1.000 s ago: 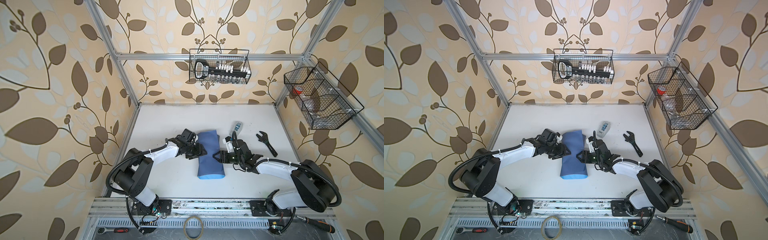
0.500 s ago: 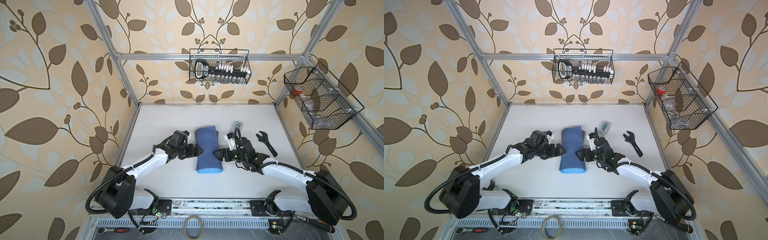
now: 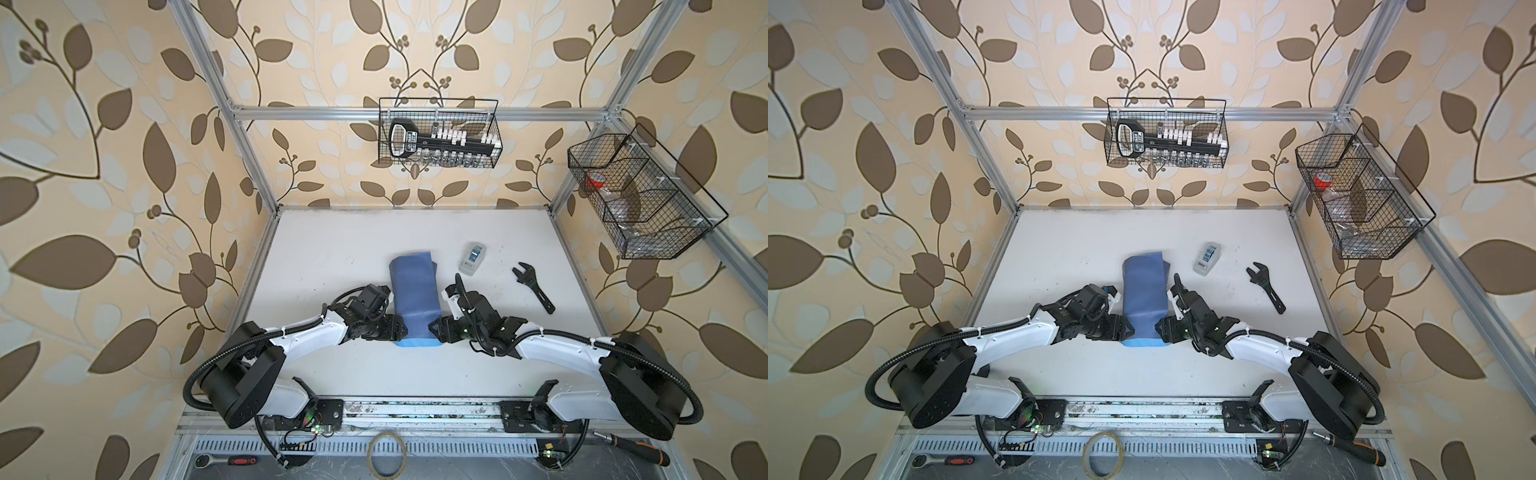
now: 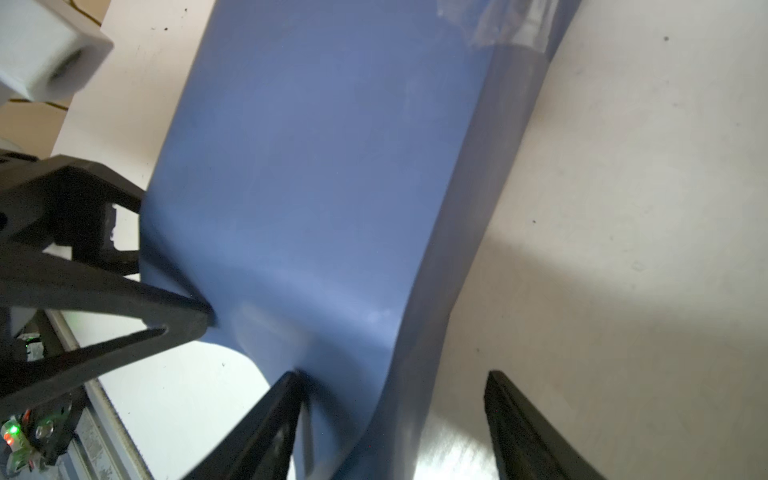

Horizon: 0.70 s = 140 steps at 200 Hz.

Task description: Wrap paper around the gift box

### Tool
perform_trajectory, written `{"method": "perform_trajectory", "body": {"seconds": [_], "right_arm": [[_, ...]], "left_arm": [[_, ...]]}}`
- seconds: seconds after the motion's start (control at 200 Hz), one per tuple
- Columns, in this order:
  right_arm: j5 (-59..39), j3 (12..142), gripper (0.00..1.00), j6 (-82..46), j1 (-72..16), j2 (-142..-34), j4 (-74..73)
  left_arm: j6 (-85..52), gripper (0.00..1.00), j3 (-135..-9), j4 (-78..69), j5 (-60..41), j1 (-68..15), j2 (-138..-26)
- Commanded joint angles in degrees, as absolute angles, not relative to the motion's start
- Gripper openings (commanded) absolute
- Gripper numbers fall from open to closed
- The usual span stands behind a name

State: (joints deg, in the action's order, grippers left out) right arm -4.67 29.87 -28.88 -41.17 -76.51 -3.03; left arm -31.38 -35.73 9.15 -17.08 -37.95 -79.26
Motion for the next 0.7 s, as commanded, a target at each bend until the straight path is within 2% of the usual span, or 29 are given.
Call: {"method": "perform_trajectory", "body": {"seconds": [0.0,0.295,0.505,0.695], "right_arm": [[-1.8,28.9,0.69,-26.9,-41.6,-77.0,-3.7],[4.4,29.0,0.57,-25.0,-43.7,-77.5,-3.9],[9.0,29.0,0.49,-25.7,-46.1,-79.7,-5.6],[13.1,29.0,0.42,-25.8,-48.0,-81.3,-6.7]], "left_arm": [[-30.0,0.73,-36.9,6.5,-13.0,-38.8,-79.9],[-29.5,0.74,-36.6,4.5,-6.9,-40.8,-81.5],[-29.5,0.70,-35.6,2.3,-3.5,-42.6,-83.8],[-29.9,0.71,-33.7,-0.2,-1.7,-43.4,-84.0]]}}
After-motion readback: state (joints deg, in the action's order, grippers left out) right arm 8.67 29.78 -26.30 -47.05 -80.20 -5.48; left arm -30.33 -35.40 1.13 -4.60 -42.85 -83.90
